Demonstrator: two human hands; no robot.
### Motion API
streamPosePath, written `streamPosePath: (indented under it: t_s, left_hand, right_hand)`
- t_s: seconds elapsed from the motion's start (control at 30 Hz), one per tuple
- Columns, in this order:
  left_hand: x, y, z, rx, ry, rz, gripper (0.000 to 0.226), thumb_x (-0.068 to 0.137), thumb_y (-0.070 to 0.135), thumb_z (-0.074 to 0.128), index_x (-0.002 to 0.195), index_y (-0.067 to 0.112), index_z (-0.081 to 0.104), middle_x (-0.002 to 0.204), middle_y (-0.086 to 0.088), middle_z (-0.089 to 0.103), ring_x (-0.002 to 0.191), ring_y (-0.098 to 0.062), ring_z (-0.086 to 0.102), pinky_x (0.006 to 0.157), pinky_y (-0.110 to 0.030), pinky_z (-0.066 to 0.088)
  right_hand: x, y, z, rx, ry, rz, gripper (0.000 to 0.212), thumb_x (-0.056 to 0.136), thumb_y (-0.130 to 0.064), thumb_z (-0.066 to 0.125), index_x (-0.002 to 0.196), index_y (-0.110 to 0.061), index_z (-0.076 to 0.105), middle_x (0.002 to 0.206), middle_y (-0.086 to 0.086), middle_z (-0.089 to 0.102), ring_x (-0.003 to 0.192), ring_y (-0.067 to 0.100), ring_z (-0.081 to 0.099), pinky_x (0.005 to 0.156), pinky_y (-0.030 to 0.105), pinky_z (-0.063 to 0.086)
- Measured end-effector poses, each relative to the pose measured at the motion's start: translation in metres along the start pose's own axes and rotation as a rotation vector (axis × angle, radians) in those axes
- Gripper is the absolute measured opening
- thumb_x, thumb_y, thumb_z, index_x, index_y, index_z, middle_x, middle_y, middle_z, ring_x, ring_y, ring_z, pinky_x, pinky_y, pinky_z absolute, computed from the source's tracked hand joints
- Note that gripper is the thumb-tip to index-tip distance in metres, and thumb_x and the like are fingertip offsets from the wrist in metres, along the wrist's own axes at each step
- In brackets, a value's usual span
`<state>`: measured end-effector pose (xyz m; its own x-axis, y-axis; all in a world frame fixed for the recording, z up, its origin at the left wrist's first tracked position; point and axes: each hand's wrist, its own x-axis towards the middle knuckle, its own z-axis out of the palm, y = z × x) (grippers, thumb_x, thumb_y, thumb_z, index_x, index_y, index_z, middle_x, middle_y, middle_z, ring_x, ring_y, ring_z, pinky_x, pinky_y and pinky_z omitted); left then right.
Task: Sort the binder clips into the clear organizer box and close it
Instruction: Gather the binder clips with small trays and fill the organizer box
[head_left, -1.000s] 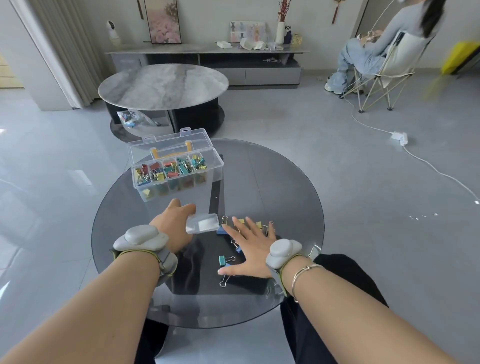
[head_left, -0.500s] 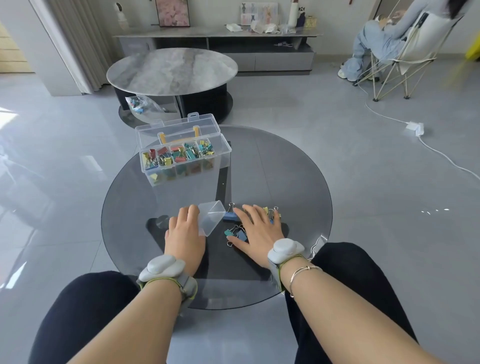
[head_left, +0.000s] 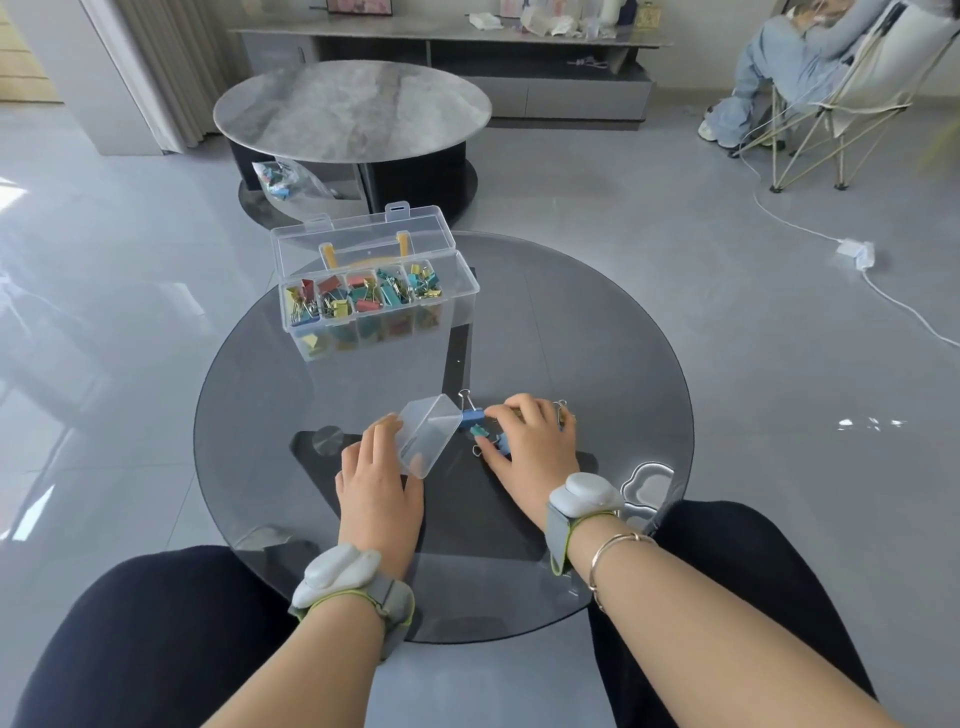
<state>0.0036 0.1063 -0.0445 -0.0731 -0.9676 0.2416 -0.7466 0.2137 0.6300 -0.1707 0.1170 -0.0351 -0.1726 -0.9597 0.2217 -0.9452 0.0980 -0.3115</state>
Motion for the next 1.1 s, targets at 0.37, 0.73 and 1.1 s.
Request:
streamPosePath:
  t_s: [0.37,0.73,1.1]
  left_hand:
    - [0.0,-0.001,0.0,-0.008,0.02,0.023,0.04,0.088,0.016,0.059,0.126,0.015,0.049,0.128,-0.001,0.053,0.108,-0.03,0.043,0.089,-0.039,0.033]
    - [0.0,0.002,-0.006,-0.12,0.012,-0.041,0.043,0.082,0.009,0.061,0.123,0.018,0.05,0.116,0.005,0.061,0.109,-0.022,0.044,0.093,-0.039,0.038]
    - [0.001,0.002,-0.007,-0.157,-0.011,-0.066,0.043,0.082,0.014,0.065,0.123,0.019,0.052,0.112,0.005,0.061,0.109,-0.018,0.043,0.095,-0.043,0.04]
  right_hand:
    - [0.019,-0.018,-0.004,-0.049,-0.083,0.005,0.025,0.088,-0.033,0.058,0.113,-0.03,0.06,0.114,-0.008,0.058,0.117,0.021,0.044,0.111,0.05,0.019]
    - [0.032,-0.023,-0.03,-0.167,-0.128,0.061,0.022,0.089,-0.04,0.053,0.093,-0.02,0.06,0.096,-0.003,0.067,0.106,0.024,0.049,0.092,0.04,0.032]
    - [-0.008,-0.069,-0.053,0.269,-0.14,0.043,0.009,0.082,-0.037,0.067,0.086,-0.029,0.063,0.076,-0.012,0.064,0.098,0.018,0.051,0.081,0.034,0.035]
